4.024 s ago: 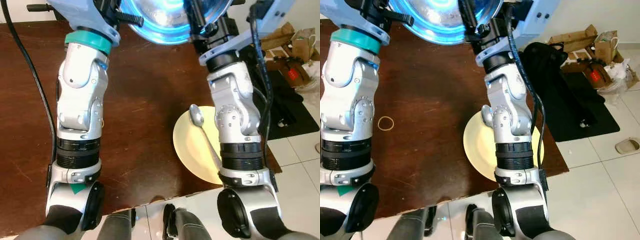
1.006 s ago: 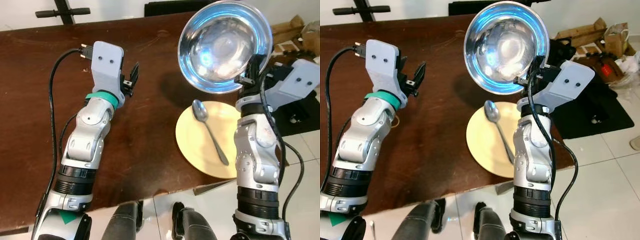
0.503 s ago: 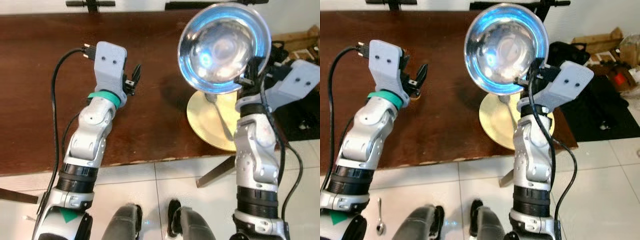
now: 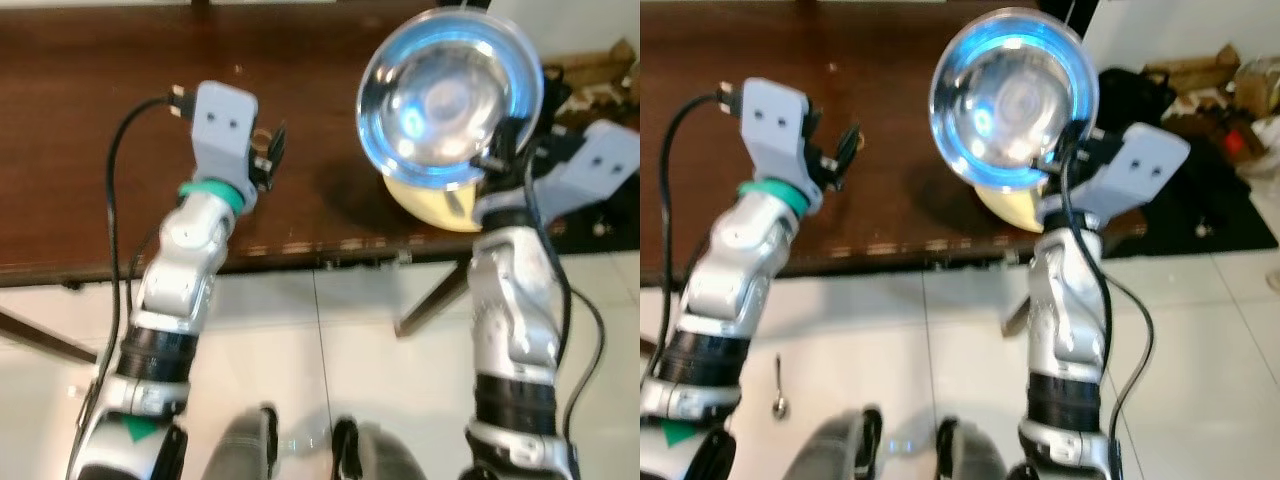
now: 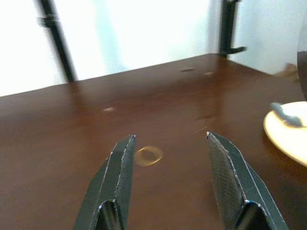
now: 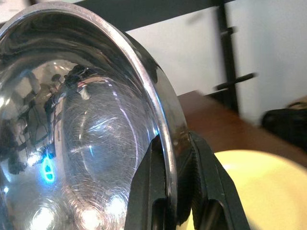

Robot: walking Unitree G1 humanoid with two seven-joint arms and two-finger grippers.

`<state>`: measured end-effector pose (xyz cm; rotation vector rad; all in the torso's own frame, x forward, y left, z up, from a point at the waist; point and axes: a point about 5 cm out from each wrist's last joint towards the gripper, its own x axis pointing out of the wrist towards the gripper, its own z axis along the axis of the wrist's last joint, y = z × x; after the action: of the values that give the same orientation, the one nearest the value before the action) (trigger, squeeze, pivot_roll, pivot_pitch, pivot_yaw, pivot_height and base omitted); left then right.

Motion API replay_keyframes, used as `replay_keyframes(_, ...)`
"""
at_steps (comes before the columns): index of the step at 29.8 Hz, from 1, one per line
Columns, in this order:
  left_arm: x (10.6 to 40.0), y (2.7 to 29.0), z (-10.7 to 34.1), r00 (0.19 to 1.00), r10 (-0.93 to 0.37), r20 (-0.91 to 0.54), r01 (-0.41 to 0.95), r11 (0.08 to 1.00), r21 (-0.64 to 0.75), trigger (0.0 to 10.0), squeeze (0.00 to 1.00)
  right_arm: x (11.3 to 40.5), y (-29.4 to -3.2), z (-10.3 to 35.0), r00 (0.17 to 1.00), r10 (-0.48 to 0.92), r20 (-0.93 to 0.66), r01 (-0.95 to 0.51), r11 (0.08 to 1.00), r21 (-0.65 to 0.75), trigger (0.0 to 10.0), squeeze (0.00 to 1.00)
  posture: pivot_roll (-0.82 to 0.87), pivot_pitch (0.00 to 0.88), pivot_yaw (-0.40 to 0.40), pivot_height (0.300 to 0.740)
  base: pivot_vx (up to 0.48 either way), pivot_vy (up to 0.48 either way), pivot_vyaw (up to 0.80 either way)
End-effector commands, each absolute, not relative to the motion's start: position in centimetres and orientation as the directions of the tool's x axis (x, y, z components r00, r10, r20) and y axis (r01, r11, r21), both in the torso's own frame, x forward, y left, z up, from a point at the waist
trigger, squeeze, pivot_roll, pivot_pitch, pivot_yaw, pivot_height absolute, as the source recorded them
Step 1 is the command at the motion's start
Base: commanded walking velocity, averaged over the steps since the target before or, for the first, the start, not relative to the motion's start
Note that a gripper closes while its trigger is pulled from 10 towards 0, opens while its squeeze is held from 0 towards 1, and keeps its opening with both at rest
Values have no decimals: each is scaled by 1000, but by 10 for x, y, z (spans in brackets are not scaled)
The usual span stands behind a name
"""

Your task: Setting the table

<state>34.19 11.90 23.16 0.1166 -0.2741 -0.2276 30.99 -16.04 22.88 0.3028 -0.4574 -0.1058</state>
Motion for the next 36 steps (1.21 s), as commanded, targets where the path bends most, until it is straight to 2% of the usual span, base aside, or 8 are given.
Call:
replay_keyframes(1,342,118,225,941,-241,237,212,967,142,10000,0,308,-162,232,885,-171,434,30,949,313,10000,0,163,75,42,740,-300,0,0)
replay_keyframes(36,342,116,225,939,-245,241,217,966,139,10000,0,309,-160,231,887,-162,433,16,947,322,10000,0,163,77,43,740,-296,0,0)
